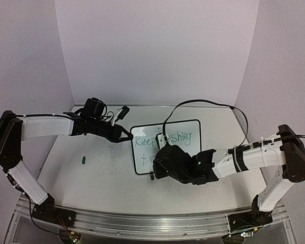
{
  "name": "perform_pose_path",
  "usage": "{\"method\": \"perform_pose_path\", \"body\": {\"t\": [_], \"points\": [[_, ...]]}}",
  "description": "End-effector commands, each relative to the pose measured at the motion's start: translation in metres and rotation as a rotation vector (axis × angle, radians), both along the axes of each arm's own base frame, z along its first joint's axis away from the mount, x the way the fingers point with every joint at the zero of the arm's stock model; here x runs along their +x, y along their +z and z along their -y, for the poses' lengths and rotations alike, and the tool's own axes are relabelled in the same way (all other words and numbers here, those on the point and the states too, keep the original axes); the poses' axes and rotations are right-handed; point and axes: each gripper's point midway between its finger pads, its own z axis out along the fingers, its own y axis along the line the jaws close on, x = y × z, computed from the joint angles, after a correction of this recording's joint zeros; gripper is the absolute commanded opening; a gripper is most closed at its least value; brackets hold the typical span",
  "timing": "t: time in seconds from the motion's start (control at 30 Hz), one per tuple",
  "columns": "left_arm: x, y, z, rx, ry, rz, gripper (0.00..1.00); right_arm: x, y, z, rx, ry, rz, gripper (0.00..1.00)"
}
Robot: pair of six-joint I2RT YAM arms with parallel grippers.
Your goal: Write a sentence on the whiteboard
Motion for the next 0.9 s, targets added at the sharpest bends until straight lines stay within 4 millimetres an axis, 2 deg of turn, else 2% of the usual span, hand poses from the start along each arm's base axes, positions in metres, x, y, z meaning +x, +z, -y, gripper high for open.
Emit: {"method": "perform_pose_path", "body": {"t": [0.0, 0.27, 0.87], "points": [[0.013, 0.018, -0.001, 0.005, 0.035, 0.071, 0.00, 0.004, 0.022, -0.006, 0.086, 0.009, 0.040, 0.00], [0.012, 0.021, -0.001, 0.002, 0.033, 0.077, 0.00, 0.012, 0.023, -0.014, 0.086, 0.008, 0.051, 0.00], [0.011, 0.022, -0.001, 0.002, 0.032, 0.080, 0.00, 0.012, 0.002, -0.014, 0.037, -0.004, 0.013, 0.00]]}}
